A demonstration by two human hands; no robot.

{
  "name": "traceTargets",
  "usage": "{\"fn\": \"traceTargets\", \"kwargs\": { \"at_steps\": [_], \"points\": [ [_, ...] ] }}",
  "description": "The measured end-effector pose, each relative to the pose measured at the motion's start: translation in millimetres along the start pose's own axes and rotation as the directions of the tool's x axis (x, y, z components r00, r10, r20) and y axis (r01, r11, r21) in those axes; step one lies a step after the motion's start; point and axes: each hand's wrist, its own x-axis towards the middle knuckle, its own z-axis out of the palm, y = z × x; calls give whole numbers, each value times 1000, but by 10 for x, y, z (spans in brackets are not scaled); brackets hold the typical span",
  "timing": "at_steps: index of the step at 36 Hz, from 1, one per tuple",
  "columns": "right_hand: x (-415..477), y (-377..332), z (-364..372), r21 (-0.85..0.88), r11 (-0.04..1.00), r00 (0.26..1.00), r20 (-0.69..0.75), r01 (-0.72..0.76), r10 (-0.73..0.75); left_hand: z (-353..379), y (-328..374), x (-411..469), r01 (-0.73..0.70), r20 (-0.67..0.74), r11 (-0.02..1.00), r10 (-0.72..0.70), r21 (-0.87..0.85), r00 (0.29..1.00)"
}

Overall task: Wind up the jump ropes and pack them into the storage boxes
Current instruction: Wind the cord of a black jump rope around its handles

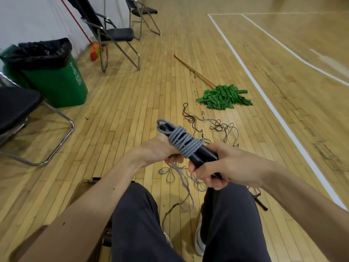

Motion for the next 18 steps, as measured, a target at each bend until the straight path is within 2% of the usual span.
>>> {"fn": "traceTargets", "kwargs": {
  "at_steps": [4, 9, 18],
  "points": [
    [-14, 16, -59, 90, 996, 1000, 14, 3, -4, 23, 36, -26, -114, 6, 990, 115, -79, 993],
    [47, 71, -126, 182, 983, 992, -118, -20, 42, 70, 51, -14, -106, -44, 993, 104, -57, 994],
    [145, 148, -182, 45, 997, 920, -391, 60, -38, 149, 130, -13, -86, -76, 991, 78, -107, 994]
  ]
}}
